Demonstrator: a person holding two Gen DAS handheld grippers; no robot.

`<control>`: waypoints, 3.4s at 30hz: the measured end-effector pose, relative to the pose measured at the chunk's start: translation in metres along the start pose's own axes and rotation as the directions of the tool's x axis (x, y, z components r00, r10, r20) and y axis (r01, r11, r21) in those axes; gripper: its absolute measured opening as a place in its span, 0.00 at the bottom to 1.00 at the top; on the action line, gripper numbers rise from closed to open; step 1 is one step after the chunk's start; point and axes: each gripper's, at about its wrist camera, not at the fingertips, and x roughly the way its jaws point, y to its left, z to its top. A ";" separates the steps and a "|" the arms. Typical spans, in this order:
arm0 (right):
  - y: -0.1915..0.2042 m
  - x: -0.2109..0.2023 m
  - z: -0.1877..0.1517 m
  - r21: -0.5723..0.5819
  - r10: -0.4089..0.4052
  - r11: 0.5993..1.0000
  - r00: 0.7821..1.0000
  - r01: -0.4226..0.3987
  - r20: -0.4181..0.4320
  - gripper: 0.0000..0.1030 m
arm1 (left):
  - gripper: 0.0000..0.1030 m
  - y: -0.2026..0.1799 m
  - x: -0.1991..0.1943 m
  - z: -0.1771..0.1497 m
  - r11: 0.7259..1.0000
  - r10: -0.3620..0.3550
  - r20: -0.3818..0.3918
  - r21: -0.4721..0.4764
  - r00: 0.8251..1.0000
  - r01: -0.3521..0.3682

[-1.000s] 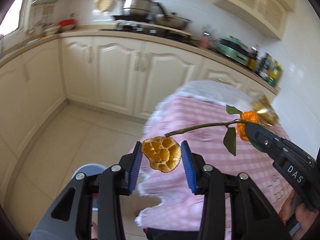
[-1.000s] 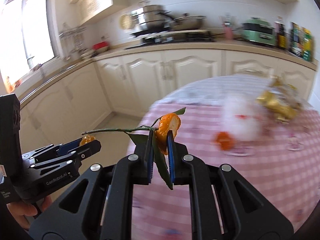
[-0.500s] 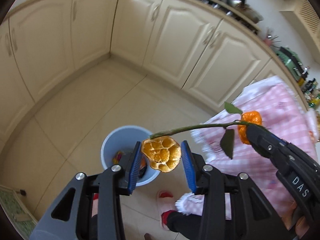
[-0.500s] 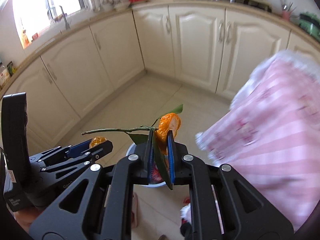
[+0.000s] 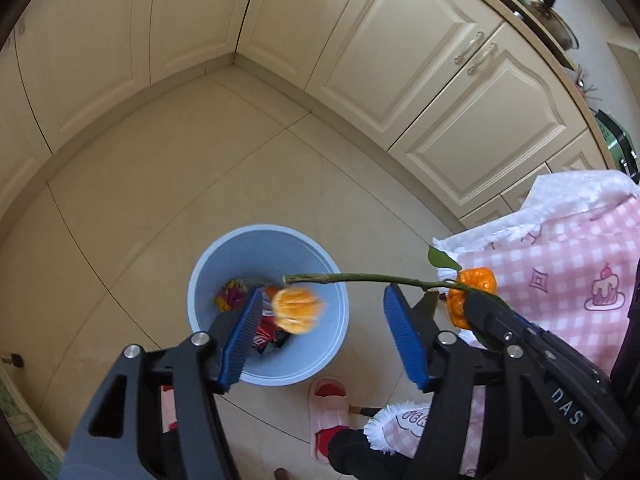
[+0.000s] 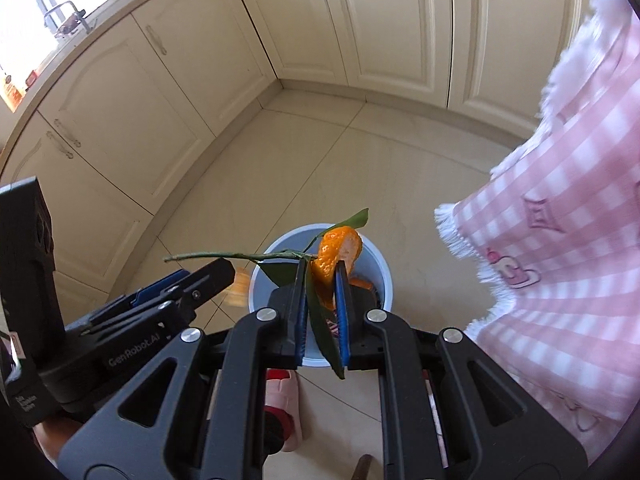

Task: Collect trash
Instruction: 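Carry the orange slice and tangerine over the blue bin and open both grippers, then move both open tools back toward the table, then grasp the dried orange slice with the left gripper while the right grasps the clear plastic bag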

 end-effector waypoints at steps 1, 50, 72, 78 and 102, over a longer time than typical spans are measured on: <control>0.000 0.004 -0.001 0.001 0.000 1.000 1.000 0.000 -0.006 0.12 | 0.60 0.005 0.005 0.000 1.000 -0.001 -0.016 -0.011 1.000 0.001; 0.031 -0.003 -0.008 -0.074 -0.052 0.996 0.999 0.051 -0.014 0.13 | 0.60 0.017 -0.021 -0.017 0.996 0.023 -0.017 -0.085 1.000 -0.025; -0.094 -0.349 -0.047 0.097 -0.245 0.969 0.835 0.227 0.493 0.44 | 0.62 -0.283 -0.205 -0.072 0.880 -0.283 0.179 0.439 0.942 0.181; -0.176 -0.393 -0.072 0.244 -0.378 0.925 0.785 0.292 0.491 0.48 | 0.66 -0.372 -0.192 -0.107 0.763 -0.269 0.101 0.629 0.958 0.148; -0.266 -0.386 -0.061 0.299 -0.441 0.891 0.811 0.343 0.384 0.59 | 0.34 -0.483 -0.099 -0.111 0.657 -0.126 -0.036 0.746 0.991 0.111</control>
